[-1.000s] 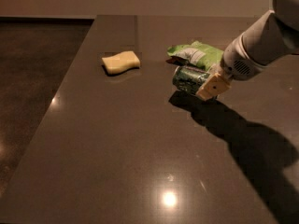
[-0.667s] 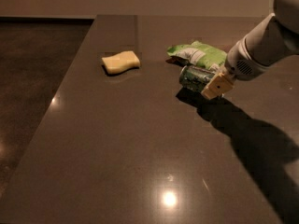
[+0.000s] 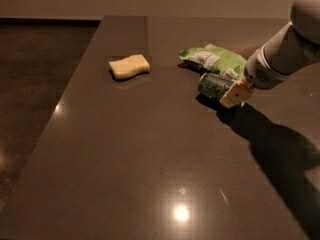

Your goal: Move green can near green rice chip bag

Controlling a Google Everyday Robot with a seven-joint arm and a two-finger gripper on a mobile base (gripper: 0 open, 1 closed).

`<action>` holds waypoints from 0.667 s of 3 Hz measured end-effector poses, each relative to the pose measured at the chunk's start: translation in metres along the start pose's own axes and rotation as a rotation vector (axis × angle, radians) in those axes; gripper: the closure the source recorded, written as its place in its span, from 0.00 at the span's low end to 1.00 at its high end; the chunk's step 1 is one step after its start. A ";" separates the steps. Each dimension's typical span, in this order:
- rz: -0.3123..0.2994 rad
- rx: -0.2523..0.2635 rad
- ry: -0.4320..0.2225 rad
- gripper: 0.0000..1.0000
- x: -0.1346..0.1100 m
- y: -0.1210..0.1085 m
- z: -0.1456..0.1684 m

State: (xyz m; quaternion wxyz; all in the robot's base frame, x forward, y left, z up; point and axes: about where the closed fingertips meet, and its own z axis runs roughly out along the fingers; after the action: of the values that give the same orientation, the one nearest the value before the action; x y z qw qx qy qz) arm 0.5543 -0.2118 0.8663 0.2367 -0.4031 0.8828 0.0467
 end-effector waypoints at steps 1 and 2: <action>0.017 0.002 0.008 0.37 0.006 -0.003 0.004; 0.028 -0.005 0.012 0.15 0.012 -0.004 0.007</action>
Offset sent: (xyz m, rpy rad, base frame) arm -0.0025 -0.0174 -0.0200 0.0136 0.0344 -0.0371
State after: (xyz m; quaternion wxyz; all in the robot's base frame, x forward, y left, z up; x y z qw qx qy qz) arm 0.5534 -0.2212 0.8547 0.2297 -0.3915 0.8896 0.0496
